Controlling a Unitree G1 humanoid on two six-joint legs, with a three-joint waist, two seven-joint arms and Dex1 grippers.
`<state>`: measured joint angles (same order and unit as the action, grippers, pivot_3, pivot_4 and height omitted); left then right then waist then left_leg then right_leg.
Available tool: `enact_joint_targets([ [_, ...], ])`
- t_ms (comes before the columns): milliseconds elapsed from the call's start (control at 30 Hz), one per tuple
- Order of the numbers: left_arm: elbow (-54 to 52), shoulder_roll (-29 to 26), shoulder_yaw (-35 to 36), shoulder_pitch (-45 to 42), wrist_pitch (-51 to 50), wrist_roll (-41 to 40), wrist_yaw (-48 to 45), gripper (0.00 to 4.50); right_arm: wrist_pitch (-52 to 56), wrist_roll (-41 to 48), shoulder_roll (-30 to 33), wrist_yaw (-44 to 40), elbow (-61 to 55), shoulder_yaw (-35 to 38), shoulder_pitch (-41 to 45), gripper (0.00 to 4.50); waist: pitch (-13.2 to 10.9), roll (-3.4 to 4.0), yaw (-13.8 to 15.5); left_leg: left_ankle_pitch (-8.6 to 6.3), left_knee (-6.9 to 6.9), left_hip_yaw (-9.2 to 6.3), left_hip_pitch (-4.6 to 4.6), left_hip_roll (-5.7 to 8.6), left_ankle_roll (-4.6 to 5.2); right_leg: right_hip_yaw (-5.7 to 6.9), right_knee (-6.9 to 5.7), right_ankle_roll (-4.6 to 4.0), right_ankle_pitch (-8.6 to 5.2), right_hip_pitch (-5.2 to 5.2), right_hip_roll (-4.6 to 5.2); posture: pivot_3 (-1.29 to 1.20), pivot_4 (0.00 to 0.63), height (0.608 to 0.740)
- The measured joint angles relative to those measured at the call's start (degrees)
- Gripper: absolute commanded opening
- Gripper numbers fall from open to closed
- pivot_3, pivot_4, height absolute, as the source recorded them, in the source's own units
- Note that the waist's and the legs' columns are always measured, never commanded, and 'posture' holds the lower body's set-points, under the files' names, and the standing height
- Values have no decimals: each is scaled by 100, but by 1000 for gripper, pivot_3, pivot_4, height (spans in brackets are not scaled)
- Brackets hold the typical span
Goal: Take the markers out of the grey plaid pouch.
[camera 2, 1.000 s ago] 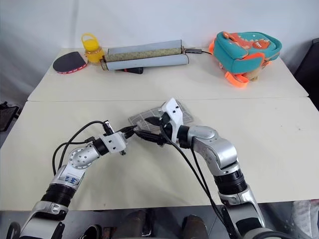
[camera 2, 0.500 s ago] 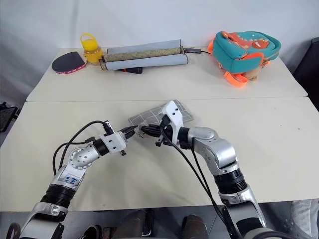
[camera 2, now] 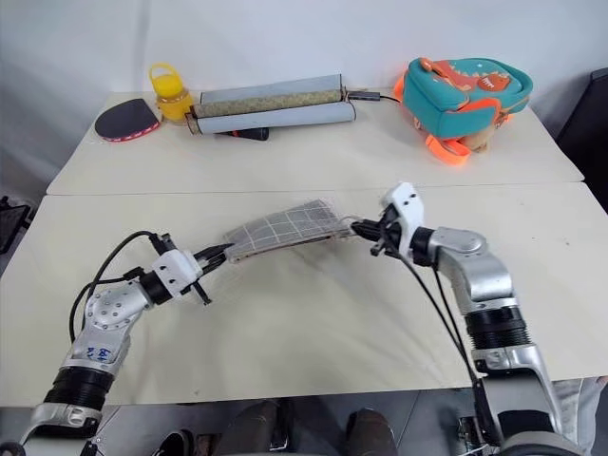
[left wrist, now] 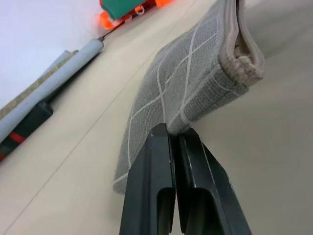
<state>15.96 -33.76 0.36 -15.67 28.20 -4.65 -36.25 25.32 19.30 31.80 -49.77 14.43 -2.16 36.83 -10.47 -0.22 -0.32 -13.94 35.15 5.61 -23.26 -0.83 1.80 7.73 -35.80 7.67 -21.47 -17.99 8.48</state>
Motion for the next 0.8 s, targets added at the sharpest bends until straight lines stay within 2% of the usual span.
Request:
enact_joint_targets([
  [167,0,17,95,15,-65,-78,-23,0,-120,-22,-78,-75,90,14,-12,54,0,0,-1,0,0,3,0,-2,0,-1,2,0,0,0,-1,0,150,740],
  [200,0,39,98,20,-73,-78,-23,0,-59,12,-113,-78,61,17,-30,232,0,0,0,0,0,2,-1,-2,0,-1,1,0,0,0,-1,0,150,740],
  [267,0,100,98,31,-80,-78,-22,0,-22,36,-123,-113,4,18,-73,655,0,0,2,0,0,3,-1,-2,0,-1,1,0,0,0,-1,0,150,740],
  [333,0,146,97,58,-84,-78,-23,0,-22,42,-110,-193,-83,24,-151,1443,0,0,7,0,0,3,-1,-2,0,-1,2,0,0,0,0,0,150,740],
  [500,3,151,98,65,-81,-78,-23,0,-44,102,89,-284,-170,246,-208,2968,-1,-1,20,0,1,3,-3,0,0,-1,7,0,0,1,1,0,150,740],
  [700,32,225,99,79,-75,-76,-19,0,-76,344,217,-353,-763,602,-221,2968,-1,-1,3,0,0,3,-2,-3,0,-1,8,0,0,1,-1,0,150,740],
  [800,50,246,97,79,-75,-74,-19,0,-46,536,17,-367,-1127,662,-208,2376,-1,-1,2,0,-1,3,-2,-6,-1,-1,8,0,0,1,-3,0,150,740],
])
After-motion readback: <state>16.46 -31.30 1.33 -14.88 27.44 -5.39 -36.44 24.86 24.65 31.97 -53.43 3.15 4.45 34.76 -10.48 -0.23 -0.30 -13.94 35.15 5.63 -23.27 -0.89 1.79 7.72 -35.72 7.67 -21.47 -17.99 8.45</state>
